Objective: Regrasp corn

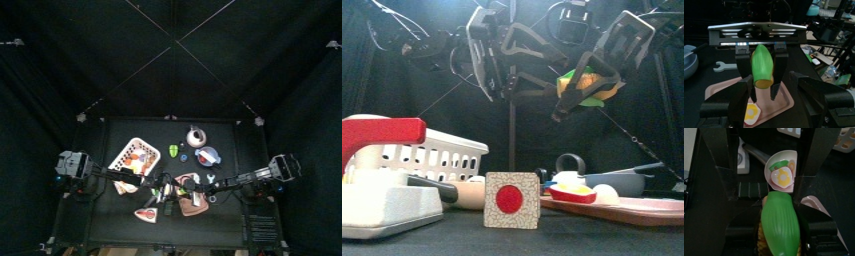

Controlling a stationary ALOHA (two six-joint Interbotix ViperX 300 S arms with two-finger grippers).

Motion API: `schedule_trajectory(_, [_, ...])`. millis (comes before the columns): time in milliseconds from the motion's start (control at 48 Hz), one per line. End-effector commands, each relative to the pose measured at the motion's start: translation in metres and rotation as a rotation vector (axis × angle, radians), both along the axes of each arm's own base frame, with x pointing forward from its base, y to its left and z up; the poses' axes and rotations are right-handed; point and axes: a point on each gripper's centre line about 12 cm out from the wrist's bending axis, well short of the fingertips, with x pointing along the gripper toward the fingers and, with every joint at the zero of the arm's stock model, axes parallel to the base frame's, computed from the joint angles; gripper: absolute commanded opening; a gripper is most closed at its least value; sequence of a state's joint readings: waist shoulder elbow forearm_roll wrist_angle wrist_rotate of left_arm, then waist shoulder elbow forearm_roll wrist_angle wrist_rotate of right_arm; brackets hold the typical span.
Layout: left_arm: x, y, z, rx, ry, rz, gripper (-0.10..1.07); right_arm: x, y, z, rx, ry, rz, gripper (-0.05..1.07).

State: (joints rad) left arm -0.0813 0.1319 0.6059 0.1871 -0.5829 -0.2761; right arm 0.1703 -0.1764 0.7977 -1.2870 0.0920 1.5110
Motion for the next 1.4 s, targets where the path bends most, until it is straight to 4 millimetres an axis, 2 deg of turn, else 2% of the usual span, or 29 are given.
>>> schedule_trajectory(0, [0.007,0.001,0.013,-0.002,-0.041,0.004,0.94,0.005,0.000,0.013,0.007,-0.036,-0.004,0.67])
schedule_trajectory(167, [0.009,0.001,0.010,-0.004,-0.033,0.005,0.90,0.005,0.000,0.013,0.006,-0.036,-0.003,0.67])
schedule_trajectory(458, [0.010,0.002,0.008,-0.010,-0.028,0.010,0.77,0.005,0.001,0.014,0.007,-0.039,0.000,0.67])
schedule_trajectory(812, [0.017,0.002,0.003,-0.013,-0.025,0.015,0.74,0.009,0.002,0.019,0.009,-0.053,0.000,0.67])
schedule_trajectory(875, [0.018,0.003,0.003,-0.018,-0.023,0.021,0.71,0.009,0.002,0.019,0.010,-0.053,-0.001,0.67])
schedule_trajectory(1167, [0.018,0.012,0.002,-0.048,-0.018,0.062,0.43,0.009,0.003,0.018,0.014,-0.051,0.000,0.67])
schedule_trajectory(1375, [0.014,0.030,-0.002,-0.090,-0.003,0.134,0.39,0.008,0.008,0.018,0.020,-0.051,0.010,0.67])
